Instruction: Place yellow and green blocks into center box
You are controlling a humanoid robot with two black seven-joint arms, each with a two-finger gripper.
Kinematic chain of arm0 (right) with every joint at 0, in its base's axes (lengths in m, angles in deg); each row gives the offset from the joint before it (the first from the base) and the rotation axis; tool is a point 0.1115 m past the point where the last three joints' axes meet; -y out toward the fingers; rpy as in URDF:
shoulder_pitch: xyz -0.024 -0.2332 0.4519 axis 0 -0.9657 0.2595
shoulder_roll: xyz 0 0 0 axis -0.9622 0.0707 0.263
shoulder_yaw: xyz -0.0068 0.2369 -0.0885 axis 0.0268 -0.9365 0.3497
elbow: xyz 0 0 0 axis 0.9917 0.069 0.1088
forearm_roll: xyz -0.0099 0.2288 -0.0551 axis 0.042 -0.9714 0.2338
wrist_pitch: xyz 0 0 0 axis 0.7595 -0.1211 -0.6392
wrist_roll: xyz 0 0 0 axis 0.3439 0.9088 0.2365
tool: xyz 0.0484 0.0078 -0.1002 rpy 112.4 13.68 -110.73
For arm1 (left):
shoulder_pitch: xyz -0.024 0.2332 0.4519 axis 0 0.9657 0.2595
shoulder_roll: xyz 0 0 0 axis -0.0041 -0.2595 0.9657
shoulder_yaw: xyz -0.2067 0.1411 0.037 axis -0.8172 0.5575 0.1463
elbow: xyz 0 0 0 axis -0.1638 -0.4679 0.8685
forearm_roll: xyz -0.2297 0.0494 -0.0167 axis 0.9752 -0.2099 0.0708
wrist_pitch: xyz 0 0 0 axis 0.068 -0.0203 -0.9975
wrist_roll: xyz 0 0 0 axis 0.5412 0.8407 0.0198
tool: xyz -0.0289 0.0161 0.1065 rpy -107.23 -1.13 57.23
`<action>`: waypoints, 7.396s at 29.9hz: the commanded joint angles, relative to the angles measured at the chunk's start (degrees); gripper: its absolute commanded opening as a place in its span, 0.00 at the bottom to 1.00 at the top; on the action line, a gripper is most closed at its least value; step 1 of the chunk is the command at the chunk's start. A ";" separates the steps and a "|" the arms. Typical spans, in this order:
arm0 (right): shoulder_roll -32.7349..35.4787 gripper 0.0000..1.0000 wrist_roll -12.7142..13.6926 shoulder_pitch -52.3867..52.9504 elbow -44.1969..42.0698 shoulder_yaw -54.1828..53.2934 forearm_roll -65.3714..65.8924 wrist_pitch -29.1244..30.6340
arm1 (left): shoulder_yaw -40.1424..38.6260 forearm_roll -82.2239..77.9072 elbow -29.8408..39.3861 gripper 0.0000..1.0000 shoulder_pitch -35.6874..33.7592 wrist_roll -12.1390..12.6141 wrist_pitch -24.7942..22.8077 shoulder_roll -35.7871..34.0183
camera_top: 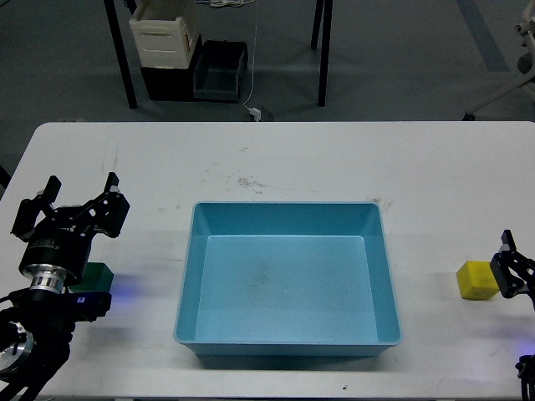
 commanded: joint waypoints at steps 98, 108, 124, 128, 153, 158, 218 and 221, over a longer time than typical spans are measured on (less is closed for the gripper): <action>50.63 1.00 -27.24 75.29 -15.19 84.57 138.42 18.98 | -0.79 0.09 -1.59 1.00 -0.61 -0.13 1.63 0.63; 47.55 1.00 -27.24 75.47 -18.54 88.35 138.42 18.89 | -0.79 0.09 -1.50 1.00 -0.61 -0.13 1.63 0.63; 48.42 0.98 -27.24 76.35 -17.75 91.25 138.42 18.10 | -0.88 0.09 -1.59 1.00 -0.43 -0.13 1.63 0.63; 48.42 0.98 -27.24 76.17 -17.84 91.25 138.42 18.10 | -0.88 0.09 -1.67 1.00 -0.35 -0.13 1.63 0.63; 48.25 0.18 -27.24 76.08 -21.00 91.78 138.42 17.31 | -1.14 0.18 -1.67 1.00 -0.26 -0.31 1.54 0.63; 48.34 0.06 -27.24 77.31 -21.09 88.88 138.42 11.96 | -1.23 0.18 -1.59 1.00 -0.26 -1.36 1.63 0.63; 16.25 0.94 -27.24 89.97 -23.11 97.66 138.42 15.46 | -3.78 0.27 -1.94 1.00 -0.26 -1.71 2.51 0.54; 16.52 0.98 -27.24 89.79 -23.11 97.58 138.42 15.46 | -3.78 0.27 -1.94 1.00 -0.26 -1.63 2.51 0.54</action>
